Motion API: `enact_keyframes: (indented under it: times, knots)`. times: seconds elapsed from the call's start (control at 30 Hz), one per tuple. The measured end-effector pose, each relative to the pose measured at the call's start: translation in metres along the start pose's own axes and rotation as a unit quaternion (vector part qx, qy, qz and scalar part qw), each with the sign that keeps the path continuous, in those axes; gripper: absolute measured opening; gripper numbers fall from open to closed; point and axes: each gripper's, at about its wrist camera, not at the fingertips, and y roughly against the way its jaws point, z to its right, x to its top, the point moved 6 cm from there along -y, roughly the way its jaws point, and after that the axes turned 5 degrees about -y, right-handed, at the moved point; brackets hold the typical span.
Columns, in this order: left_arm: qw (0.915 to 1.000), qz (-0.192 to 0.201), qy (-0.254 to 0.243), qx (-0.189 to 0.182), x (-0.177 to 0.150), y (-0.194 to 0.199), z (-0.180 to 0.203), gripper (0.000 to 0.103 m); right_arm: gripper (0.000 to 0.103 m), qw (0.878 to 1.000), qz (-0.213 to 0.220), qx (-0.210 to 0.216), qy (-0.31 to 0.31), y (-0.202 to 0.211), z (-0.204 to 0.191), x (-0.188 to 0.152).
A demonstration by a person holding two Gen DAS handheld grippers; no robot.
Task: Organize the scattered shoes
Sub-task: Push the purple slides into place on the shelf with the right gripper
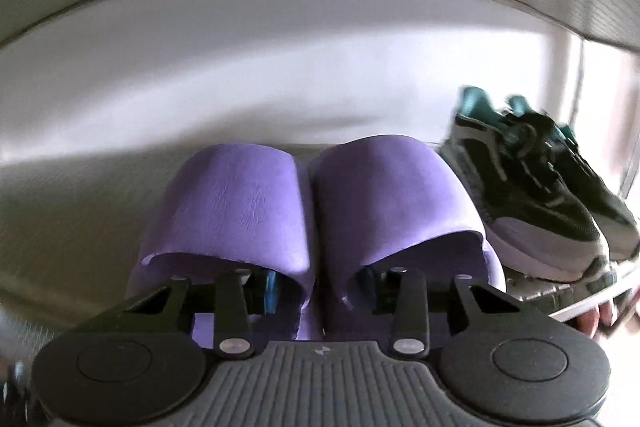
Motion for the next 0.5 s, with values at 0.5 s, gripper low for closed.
enact_keyframes:
  times: [0.5]
  knots:
    - [0.9998, 0.004, 0.016, -0.007, 0.001, 0.006, -0.009, 0.094, 0.067, 0.998, -0.029, -0.007, 0.050, -0.025, 0.002, 0.026]
